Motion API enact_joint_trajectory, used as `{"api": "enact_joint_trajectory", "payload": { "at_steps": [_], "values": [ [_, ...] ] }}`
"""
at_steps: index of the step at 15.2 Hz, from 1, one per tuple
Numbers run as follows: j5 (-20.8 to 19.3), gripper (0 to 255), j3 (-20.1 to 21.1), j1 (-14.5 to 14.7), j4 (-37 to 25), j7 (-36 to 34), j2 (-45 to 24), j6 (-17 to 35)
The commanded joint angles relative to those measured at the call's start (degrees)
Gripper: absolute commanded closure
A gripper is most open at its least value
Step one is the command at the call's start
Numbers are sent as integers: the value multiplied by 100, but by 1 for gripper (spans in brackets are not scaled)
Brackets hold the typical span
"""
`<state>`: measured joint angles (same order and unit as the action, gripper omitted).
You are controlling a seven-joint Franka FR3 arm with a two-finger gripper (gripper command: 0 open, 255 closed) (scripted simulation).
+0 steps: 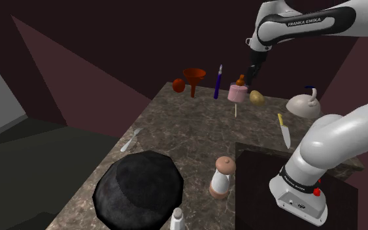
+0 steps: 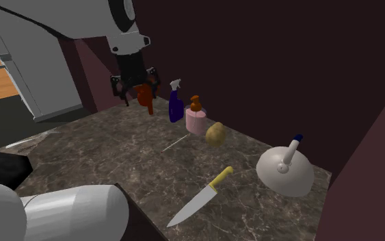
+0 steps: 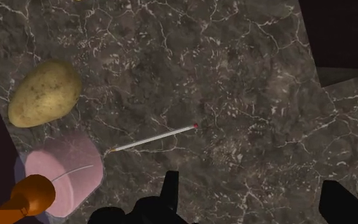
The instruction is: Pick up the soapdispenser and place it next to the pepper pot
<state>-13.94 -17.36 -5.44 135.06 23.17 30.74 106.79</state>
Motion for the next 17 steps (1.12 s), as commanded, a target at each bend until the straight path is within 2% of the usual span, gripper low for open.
{"api": "enact_joint_trajectory", "payload": {
  "at_steps": [1, 5, 9, 14, 17],
  "values": [
    [-12, 0, -245, -18, -131, 263, -341, 253],
    [91, 0, -725, -27, -449, 817, -1065, 714],
    [400, 0, -1175, -21, -883, 1453, -1892, 1115],
    [1118, 0, -1603, -107, -1596, 2385, -3070, 1465],
    [1670, 0, -1709, -296, -2126, 2969, -3832, 1556]
  ]
}}
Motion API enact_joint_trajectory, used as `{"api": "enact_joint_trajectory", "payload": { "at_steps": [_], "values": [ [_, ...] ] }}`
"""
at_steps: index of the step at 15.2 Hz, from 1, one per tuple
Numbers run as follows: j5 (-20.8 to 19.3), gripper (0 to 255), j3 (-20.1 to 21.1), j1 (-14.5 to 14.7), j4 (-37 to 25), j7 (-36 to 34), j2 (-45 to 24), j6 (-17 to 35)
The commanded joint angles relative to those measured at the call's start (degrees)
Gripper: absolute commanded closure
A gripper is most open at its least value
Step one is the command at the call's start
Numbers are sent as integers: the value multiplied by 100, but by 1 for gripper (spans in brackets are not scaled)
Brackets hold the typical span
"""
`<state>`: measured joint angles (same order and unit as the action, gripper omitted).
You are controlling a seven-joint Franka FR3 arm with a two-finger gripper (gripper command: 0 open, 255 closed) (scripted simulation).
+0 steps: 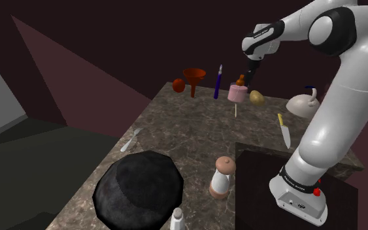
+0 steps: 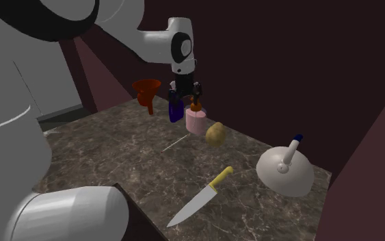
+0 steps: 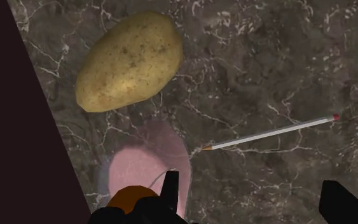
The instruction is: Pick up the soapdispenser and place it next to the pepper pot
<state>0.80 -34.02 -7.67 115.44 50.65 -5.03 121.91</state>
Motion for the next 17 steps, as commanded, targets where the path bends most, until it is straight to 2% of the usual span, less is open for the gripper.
{"api": "enact_joint_trajectory", "payload": {
  "at_steps": [1, 7, 17],
  "values": [
    [380, 0, -46, -164, -359, 405, -511, 52],
    [1322, 0, 152, -912, -1742, 1282, -2011, -107],
    [1538, 0, 286, -1037, -1625, 1422, -2363, 322]
  ]
}}
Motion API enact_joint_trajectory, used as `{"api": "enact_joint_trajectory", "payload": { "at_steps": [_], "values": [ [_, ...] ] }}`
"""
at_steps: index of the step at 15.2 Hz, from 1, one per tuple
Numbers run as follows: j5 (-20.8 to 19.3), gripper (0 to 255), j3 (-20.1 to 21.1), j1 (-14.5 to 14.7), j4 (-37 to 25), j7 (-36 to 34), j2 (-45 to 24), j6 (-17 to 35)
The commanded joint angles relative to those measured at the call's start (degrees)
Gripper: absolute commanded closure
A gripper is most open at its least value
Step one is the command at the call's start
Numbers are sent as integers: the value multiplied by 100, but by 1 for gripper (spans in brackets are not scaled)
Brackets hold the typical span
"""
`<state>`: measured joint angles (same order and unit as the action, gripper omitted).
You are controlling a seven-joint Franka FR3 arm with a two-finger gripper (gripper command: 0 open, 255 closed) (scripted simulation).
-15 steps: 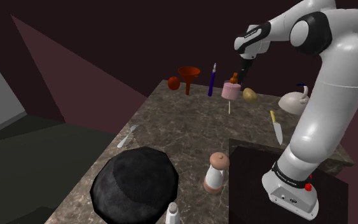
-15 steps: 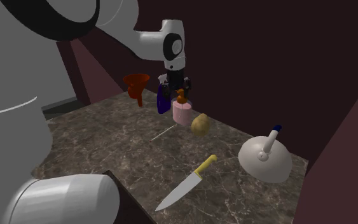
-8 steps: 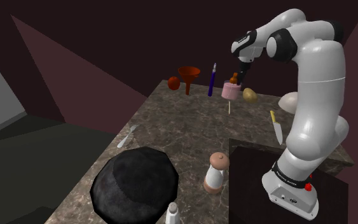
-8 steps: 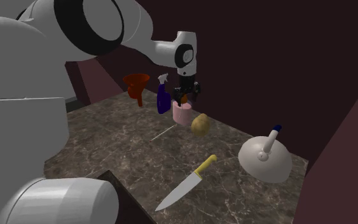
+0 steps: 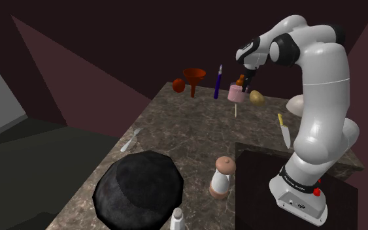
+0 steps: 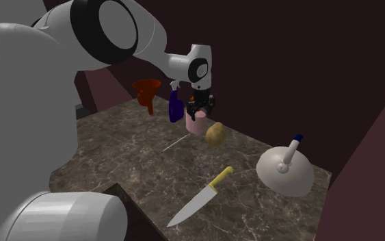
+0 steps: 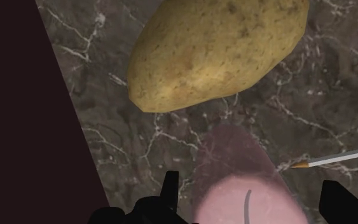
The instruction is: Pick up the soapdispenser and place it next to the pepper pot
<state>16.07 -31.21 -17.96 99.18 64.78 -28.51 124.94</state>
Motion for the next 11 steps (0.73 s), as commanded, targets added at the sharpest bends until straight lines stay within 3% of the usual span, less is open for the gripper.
{"api": "enact_joint_trajectory", "payload": {
  "at_steps": [1, 6, 7, 11],
  "values": [
    [10, 0, 5, -8, 1, 9, -15, 18],
    [10, 0, 5, -7, 1, 8, -14, 17],
    [10, 255, 5, -7, 1, 8, -14, 17],
    [10, 255, 5, -8, 1, 9, -15, 18]
  ]
}}
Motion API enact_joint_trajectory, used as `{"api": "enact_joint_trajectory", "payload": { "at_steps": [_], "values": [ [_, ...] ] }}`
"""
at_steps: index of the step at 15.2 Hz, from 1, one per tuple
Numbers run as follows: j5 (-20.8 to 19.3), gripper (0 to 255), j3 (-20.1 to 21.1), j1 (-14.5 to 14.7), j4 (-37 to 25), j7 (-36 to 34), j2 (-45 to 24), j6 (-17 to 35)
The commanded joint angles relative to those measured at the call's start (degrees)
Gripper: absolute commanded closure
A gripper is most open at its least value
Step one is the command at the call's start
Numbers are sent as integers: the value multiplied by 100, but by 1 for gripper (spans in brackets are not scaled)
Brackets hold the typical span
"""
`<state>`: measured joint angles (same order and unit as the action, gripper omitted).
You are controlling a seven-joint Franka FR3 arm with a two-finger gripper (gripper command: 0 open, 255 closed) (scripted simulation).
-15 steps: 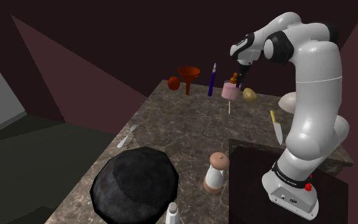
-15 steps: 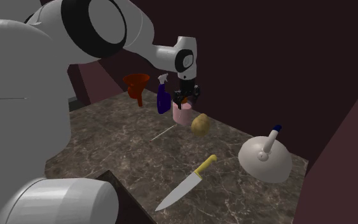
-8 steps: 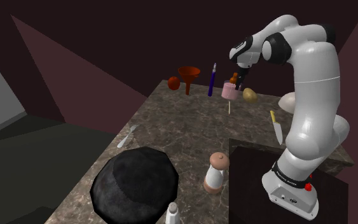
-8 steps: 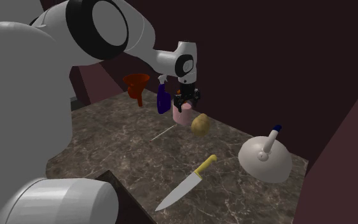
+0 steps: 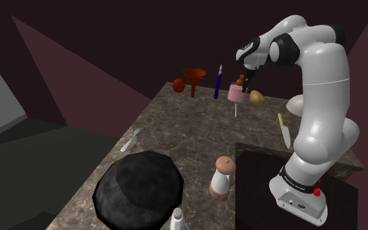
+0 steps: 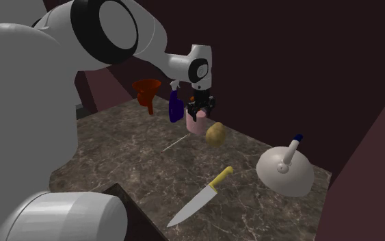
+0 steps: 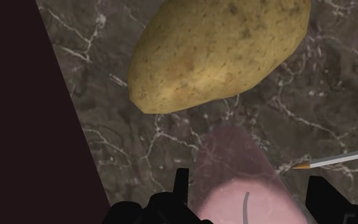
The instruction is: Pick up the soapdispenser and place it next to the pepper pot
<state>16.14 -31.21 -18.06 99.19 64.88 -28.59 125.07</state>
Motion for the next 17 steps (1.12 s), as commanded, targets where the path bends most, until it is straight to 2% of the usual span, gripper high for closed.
{"api": "enact_joint_trajectory", "payload": {
  "at_steps": [1, 5, 17],
  "values": [
    [2, 255, 5, 3, 1, -2, -4, 4],
    [3, 255, 5, 2, 0, -1, -7, 5],
    [-268, 255, -152, 90, -384, -161, 394, -729]
  ]
}}
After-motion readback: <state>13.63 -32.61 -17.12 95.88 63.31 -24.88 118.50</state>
